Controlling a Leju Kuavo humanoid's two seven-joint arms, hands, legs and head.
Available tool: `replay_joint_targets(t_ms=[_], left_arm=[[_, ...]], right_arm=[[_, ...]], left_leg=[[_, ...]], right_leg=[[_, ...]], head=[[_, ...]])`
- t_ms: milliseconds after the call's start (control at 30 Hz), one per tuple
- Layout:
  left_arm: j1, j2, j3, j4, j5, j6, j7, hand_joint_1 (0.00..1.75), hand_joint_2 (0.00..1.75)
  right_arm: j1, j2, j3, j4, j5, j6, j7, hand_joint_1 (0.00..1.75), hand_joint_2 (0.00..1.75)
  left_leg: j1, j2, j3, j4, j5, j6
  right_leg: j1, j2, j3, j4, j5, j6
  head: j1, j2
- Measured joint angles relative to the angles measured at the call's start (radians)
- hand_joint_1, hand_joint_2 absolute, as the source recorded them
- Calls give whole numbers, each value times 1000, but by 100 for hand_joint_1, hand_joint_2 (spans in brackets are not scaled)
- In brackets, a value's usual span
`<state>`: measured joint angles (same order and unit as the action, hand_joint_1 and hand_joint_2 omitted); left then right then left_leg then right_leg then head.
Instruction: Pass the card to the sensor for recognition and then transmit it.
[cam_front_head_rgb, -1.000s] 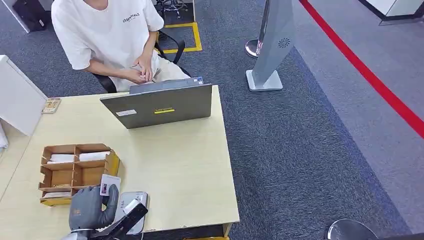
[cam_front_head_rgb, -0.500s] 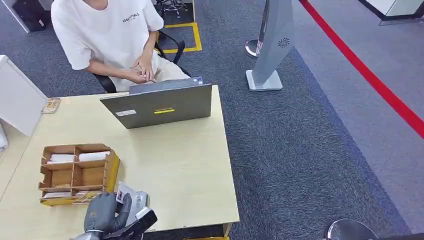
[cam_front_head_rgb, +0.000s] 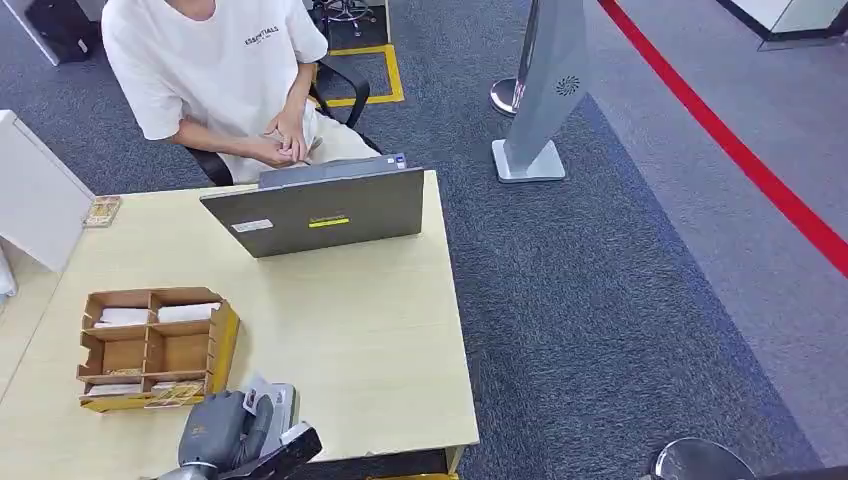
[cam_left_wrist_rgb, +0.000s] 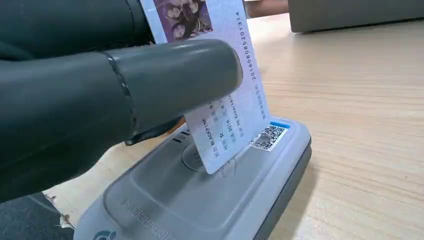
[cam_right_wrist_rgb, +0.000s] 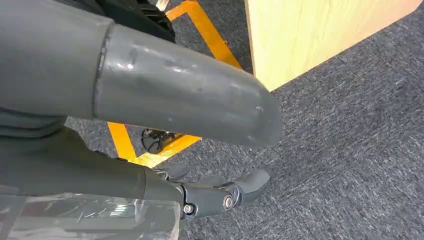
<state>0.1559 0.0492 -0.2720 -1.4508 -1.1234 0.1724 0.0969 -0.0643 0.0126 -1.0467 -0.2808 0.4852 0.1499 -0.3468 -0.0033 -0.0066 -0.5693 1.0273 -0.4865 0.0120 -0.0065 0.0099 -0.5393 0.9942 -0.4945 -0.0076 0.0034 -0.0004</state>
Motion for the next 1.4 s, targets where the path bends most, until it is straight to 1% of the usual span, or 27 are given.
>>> replay_joint_targets(t_ms=[100,333,700,733,800,867,1033,1067,1133,1200,1233,1300,1333,1400], left_arm=[[-2,3,0,0,0,-5,2,175,0],[-10,5,0,0,-31,2,30,175,0],[-44,5,0,0,-44,-21,30,175,0],[-47,5,0,-1,-46,-14,23,175,0],[-48,4,0,-17,-60,32,-9,175,0],[-54,0,0,-37,-66,68,-23,175,0],[-58,-6,0,-68,-74,81,-35,175,0],[-58,-6,0,-72,-88,117,-55,175,0],[-58,-6,0,-94,-122,243,-116,175,0],[-62,-9,-1,-131,-154,383,-180,175,0],[-67,-10,-1,-150,-168,436,-204,175,0],[-82,-12,-1,-182,-183,499,-234,175,0],[-92,-15,-1,-204,-193,514,-253,175,0],[-120,-24,6,-242,-220,520,-284,175,0]], right_arm=[[0,0,-5,0,3,0,0,0,0],[-2,0,-9,0,12,0,1,0,0],[-7,4,-9,0,24,0,6,0,0],[-7,5,-9,0,26,0,6,0,0],[-8,5,-9,0,32,1,6,0,0],[-11,7,-9,0,35,1,6,0,0],[-16,9,-10,0,39,1,6,0,0],[-17,9,-10,0,44,1,6,0,0],[-21,10,-10,0,53,0,6,0,0],[-30,13,-10,0,66,-4,8,0,0],[-36,14,-9,0,71,-9,10,0,0],[-50,18,-6,1,81,-16,15,0,0],[-56,21,-5,1,84,-19,17,0,0],[-67,24,1,1,89,-23,22,0,0]], left_leg=[[0,0,0,0,0,0],[0,0,0,0,0,0],[0,0,0,0,0,0],[0,0,0,0,0,0],[0,0,0,0,0,0],[0,0,0,0,0,0],[0,0,0,0,0,0],[0,0,0,0,0,0],[0,0,0,0,0,0],[0,0,0,0,0,0],[0,0,0,0,0,0],[0,0,0,0,0,0],[0,0,0,0,1,0],[0,-1,0,0,1,1]], right_leg=[[0,0,0,0,0,0],[0,0,0,0,0,0],[0,0,0,0,0,0],[0,0,0,0,0,0],[0,0,0,0,0,0],[0,0,0,0,0,0],[0,0,0,0,0,0],[0,0,0,0,0,0],[0,0,0,0,0,0],[0,0,0,0,0,0],[0,0,0,0,0,0],[0,0,0,0,0,0],[0,0,0,0,0,0],[0,-1,0,0,1,0]], head=[[0,0],[0,0],[0,0],[0,0],[0,0],[0,0],[0,0],[0,0],[0,0],[0,0],[0,0],[0,0],[0,0],[0,0]])
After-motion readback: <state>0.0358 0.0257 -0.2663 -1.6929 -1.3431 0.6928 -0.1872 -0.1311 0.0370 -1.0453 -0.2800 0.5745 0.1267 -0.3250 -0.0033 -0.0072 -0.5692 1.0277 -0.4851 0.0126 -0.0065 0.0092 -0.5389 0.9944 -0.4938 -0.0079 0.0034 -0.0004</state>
